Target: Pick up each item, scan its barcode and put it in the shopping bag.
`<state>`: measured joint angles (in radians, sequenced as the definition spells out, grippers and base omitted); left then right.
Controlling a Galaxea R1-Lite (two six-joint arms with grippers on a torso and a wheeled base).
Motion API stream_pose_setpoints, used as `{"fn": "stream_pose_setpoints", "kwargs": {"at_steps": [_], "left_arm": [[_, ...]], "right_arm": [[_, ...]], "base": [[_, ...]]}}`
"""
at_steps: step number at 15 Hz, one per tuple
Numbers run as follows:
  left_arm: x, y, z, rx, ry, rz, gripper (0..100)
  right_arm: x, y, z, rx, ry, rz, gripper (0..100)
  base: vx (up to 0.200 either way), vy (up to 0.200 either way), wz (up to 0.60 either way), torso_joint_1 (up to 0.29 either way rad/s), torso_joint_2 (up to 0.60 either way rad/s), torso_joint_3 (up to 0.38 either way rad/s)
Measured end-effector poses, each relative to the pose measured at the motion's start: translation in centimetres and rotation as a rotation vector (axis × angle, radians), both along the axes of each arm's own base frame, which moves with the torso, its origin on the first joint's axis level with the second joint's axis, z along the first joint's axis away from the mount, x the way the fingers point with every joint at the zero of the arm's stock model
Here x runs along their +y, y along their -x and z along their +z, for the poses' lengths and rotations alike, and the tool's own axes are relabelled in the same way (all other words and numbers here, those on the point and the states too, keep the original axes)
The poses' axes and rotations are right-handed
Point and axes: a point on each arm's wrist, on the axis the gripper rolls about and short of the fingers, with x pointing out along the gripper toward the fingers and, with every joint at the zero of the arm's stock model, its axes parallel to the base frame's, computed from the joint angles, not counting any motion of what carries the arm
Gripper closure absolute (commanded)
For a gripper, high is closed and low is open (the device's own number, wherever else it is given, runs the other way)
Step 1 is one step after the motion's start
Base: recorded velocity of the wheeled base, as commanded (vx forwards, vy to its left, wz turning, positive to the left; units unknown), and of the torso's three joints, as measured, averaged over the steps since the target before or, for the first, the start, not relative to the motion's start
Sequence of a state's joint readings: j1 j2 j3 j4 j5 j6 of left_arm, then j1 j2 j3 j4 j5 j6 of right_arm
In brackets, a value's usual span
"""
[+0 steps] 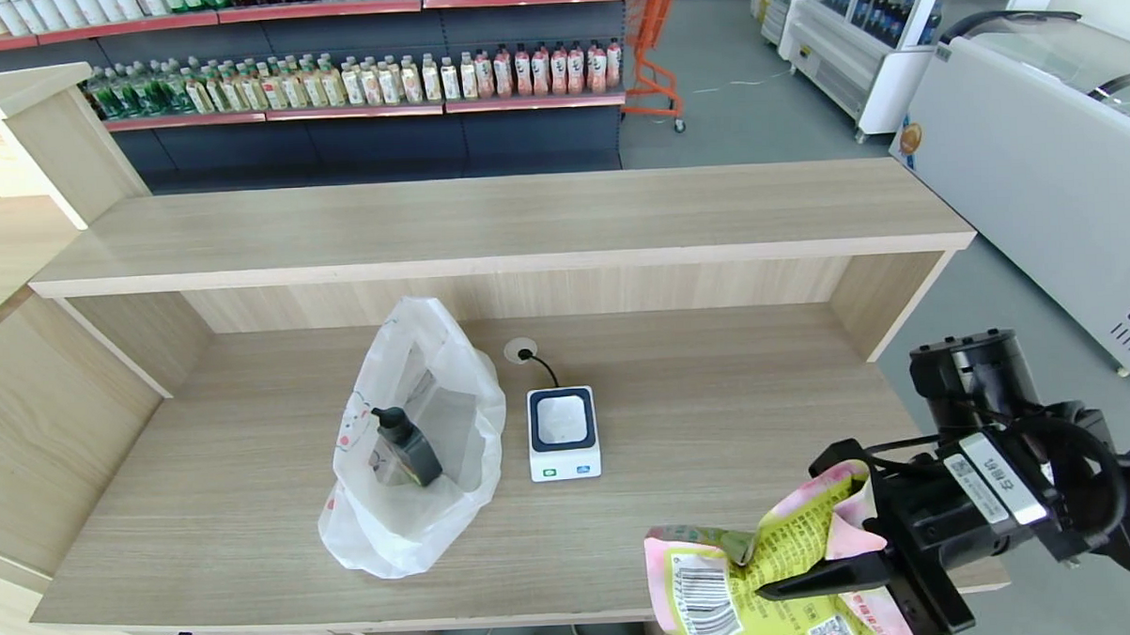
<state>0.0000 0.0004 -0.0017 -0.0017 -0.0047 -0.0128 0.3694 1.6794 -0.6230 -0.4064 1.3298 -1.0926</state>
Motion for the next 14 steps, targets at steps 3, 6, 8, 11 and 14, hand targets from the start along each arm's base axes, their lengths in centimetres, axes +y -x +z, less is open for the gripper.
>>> {"fn": "stream_pose_setpoints", "kwargs": {"at_steps": [3,6,8,11,14], "left_arm": [[0.0,0.0,0.0,0.0,0.0,0.0,0],[0.0,0.0,0.0,0.0,0.0,0.0,0],[0.0,0.0,0.0,0.0,0.0,0.0,0],[0.0,0.0,0.0,0.0,0.0,0.0,0],[0.0,0.0,0.0,0.0,0.0,0.0,0]], "right_arm": [[0.1,-0.2,0.1,-0.003,0.001,-0.003,100],[0.0,-0.2,0.5,0.036,0.007,-0.018,100],[-1.1,-0.6,1.3,0.156,0.049,-0.143,100],[-3.4,-0.9,2.7,0.558,0.105,-0.565,100],[-3.7,-0.8,4.4,1.059,-0.041,-1.163,100]], "base": [[0.0,0.0,0.0,0.0,0.0,0.0],[0.0,0.0,0.0,0.0,0.0,0.0],[0.0,0.0,0.0,0.0,0.0,0.0],[0.0,0.0,0.0,0.0,0.0,0.0],[0.0,0.0,0.0,0.0,0.0,0.0]]}}
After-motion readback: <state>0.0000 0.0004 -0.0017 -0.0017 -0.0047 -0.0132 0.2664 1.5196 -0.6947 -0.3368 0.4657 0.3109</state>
